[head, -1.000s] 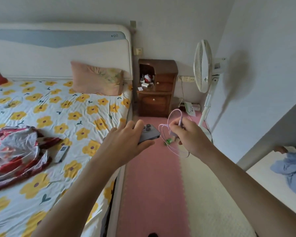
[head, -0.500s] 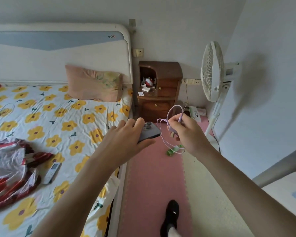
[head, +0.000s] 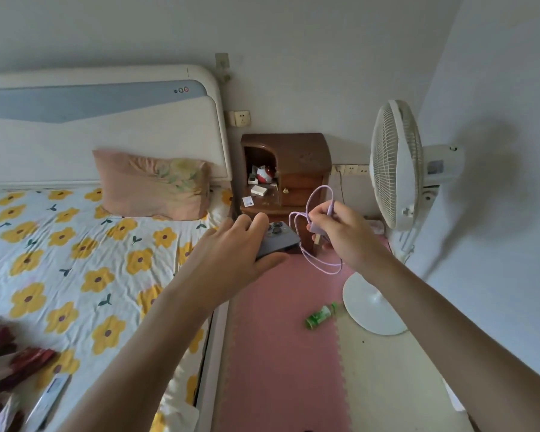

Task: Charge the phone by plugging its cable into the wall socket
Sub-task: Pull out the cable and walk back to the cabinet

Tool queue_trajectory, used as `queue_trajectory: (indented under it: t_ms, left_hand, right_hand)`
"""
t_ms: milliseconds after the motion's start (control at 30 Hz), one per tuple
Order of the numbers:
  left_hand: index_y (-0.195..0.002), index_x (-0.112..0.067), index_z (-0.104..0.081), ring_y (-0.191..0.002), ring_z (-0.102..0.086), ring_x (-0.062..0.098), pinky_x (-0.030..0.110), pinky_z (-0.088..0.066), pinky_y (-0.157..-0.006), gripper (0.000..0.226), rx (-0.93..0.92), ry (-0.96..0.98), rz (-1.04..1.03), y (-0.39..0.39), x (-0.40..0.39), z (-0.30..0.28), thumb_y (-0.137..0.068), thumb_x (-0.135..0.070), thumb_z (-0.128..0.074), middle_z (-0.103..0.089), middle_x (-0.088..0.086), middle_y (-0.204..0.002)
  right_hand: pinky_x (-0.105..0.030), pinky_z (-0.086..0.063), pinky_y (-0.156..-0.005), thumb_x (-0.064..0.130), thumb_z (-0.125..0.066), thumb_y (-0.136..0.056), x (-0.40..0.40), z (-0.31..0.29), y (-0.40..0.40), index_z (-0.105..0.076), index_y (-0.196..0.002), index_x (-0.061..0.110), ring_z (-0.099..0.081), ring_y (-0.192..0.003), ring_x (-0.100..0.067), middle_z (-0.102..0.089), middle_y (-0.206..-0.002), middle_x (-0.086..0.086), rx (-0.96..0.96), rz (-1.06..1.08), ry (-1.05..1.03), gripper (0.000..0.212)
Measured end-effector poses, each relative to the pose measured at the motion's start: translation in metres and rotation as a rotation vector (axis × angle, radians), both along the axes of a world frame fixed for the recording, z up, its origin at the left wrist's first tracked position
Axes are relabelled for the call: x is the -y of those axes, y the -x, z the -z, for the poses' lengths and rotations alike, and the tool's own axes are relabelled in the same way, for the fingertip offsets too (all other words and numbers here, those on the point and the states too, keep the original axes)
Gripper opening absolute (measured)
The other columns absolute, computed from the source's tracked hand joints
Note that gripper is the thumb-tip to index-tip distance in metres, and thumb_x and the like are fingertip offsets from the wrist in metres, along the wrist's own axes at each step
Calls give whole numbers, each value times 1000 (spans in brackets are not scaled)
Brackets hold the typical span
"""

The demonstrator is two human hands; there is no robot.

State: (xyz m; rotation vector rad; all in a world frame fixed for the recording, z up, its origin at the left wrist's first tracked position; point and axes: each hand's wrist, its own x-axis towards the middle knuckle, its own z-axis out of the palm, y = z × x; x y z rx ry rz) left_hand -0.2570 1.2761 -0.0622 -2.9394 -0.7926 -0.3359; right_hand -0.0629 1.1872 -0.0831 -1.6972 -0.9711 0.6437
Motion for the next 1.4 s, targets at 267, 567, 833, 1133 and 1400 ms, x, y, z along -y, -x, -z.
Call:
queue_trajectory:
  t_ms: [267, 567, 833, 1133, 1400]
  left_hand:
    - [-94, -33, -20, -89, -51, 16, 28, -41, -69, 42, 53, 68, -26, -59, -75, 1, -88, -71, -39, -46, -10, -96]
    - [-93, -36, -19, -83, -47, 13, 29, -40, -68, 41, 58, 126, -5, -120, -189, 20, -86, -74, -35, -55, -8, -104]
    - [-90, -38, -22, -84, -49, 14, 31, -41, -64, 42, 48, 188, 58, -162, -350, 10, -81, -79, -29, -53, -10, -99]
    - [-86, -37, -22, -76, -45, 12, 30, -37, -66, 40, 27, 248, 150, -226, -458, 22, -82, -76, -31, -47, -12, -90]
    - [-85, -40, -19, -72, -44, 8, 26, -35, -59, 42, -38, 301, 234, -317, -516, 48, -79, -81, -26, -39, -18, -83]
  right_hand:
    - [-33, -53, -67, 34, -54, -93, -85, 2, -64, -65, -85, 25, -61, -63, -2, -69, -67, 23, 5, -22, 7, 16]
    - [-24, -49, -64, 32, -52, -96, -199, 15, -125, -64, -88, 22, -64, -63, 4, -67, -74, 11, 18, -6, 5, 17]
    - [-39, -54, -75, 38, -54, -91, -335, 6, -184, -64, -85, 26, -64, -71, -7, -71, -78, 9, 55, 60, 17, 17]
    - [-23, -53, -58, 41, -55, -86, -419, 22, -231, -65, -82, 29, -67, -68, 0, -74, -80, 13, -53, 133, -4, 17]
    - [-26, -54, -60, 46, -54, -84, -459, 38, -311, -66, -85, 28, -67, -65, -2, -72, -76, 13, -90, 211, 17, 22]
